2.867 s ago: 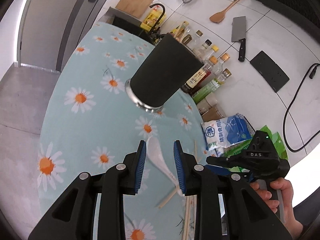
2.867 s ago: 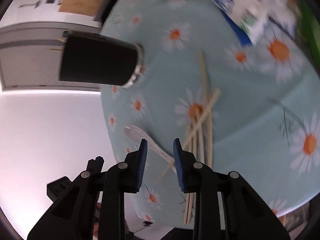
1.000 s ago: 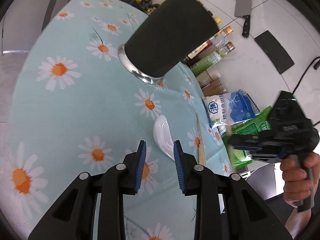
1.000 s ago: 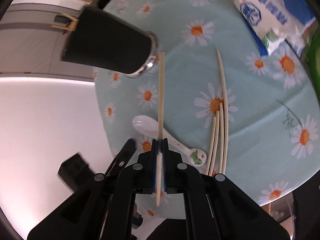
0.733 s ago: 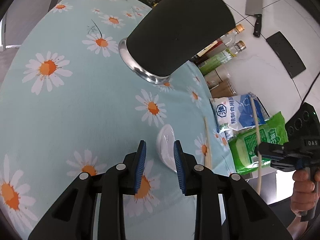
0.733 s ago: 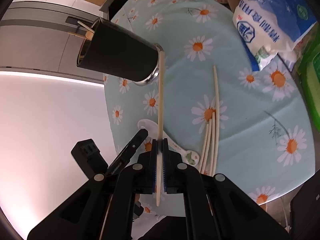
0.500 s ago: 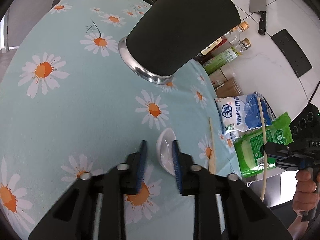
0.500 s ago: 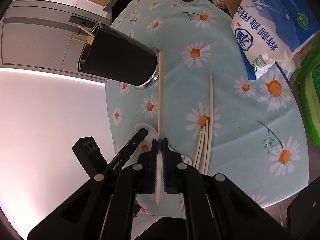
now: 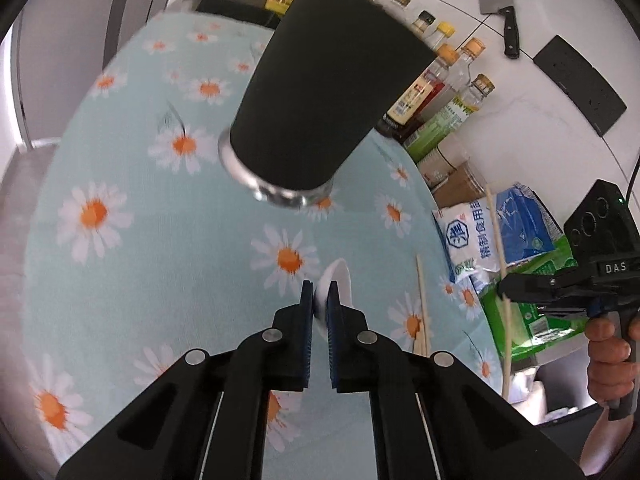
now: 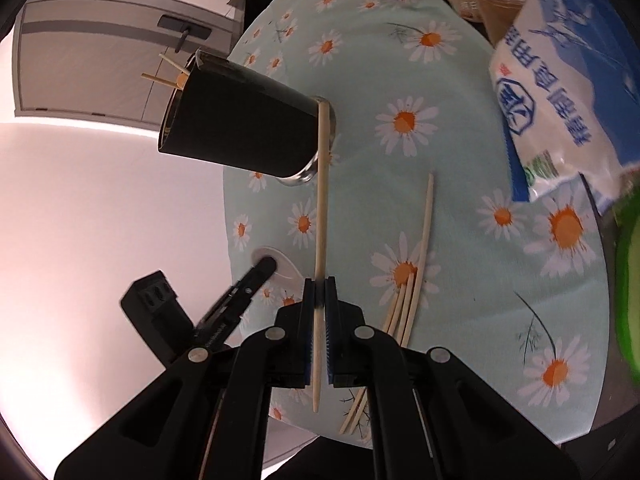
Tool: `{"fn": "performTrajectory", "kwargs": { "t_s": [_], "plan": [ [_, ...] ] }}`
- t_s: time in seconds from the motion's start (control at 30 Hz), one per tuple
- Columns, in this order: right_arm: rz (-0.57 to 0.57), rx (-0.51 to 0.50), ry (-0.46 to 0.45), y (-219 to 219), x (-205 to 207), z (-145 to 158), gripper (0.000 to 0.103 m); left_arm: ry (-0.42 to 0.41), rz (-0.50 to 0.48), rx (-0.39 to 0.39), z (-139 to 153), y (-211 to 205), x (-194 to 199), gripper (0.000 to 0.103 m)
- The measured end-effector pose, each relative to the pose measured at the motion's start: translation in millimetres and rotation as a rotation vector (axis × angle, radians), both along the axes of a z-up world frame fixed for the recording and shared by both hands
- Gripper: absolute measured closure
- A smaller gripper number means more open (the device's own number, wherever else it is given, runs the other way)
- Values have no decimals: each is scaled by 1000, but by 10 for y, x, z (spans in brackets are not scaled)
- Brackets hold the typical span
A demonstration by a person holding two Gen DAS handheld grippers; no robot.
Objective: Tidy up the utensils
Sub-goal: 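Grasp the white spoon with the left tool while the right tool holds the chopstick, then carry spoon and chopstick over the black holder and open both tools into it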
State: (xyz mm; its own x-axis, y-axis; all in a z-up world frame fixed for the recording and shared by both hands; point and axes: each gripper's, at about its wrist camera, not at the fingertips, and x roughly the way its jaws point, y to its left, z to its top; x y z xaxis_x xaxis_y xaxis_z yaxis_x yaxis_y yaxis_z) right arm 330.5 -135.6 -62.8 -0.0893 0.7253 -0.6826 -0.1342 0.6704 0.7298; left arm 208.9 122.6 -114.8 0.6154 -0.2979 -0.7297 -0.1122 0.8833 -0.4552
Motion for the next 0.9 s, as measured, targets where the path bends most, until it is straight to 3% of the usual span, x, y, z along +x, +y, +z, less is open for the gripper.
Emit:
{"fn": "performTrajectory", "kwargs": {
  "t_s": [0.33,0.63,0.9],
  "plan": [
    [156,88,-86,175,159,91,97,-93,68,182,645,-129,-50,98],
    [253,131,-306,405,195,495,97,-202,104,278,1266,-238,-84,98],
    [202,149,-521,556,315,828,97,-283,78,360,1666,-282,26,98]
  ]
}}
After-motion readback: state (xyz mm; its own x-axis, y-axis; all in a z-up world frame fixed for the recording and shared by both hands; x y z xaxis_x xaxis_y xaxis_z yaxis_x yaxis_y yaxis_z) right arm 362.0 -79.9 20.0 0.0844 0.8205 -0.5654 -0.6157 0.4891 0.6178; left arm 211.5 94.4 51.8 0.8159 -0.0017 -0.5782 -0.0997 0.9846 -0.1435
